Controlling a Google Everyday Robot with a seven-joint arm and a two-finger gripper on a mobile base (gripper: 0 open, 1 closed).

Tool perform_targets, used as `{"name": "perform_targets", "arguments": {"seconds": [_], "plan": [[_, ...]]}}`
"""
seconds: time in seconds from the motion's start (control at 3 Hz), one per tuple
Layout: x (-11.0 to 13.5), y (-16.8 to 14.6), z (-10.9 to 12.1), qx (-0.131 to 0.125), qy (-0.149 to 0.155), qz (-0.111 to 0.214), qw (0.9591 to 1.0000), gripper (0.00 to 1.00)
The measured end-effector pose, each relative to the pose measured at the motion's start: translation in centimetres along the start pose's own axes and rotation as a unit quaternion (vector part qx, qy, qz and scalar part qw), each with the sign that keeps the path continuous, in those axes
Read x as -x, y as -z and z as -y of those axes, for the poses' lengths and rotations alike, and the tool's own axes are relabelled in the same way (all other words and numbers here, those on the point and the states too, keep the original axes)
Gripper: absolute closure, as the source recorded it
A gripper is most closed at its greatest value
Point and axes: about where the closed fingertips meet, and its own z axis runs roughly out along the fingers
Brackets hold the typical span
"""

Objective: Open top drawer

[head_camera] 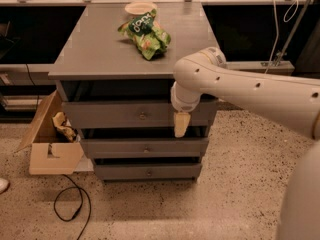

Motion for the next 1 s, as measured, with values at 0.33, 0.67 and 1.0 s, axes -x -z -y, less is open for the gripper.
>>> {"name": "perform_targets", "arguments": {"seconds": [0.33,0.67,1.0], "plan": [[-0.7,-1.6,1.6,-0.004,0.011,-0.017,0.9998,0.00],[-2.0,-4.8,2.5,0.014,0.000,-0.004,0.9999,0.01],[-2.8,-6.5,2.3,0.026,-0.014,0.009,0.9995,0.01]]}}
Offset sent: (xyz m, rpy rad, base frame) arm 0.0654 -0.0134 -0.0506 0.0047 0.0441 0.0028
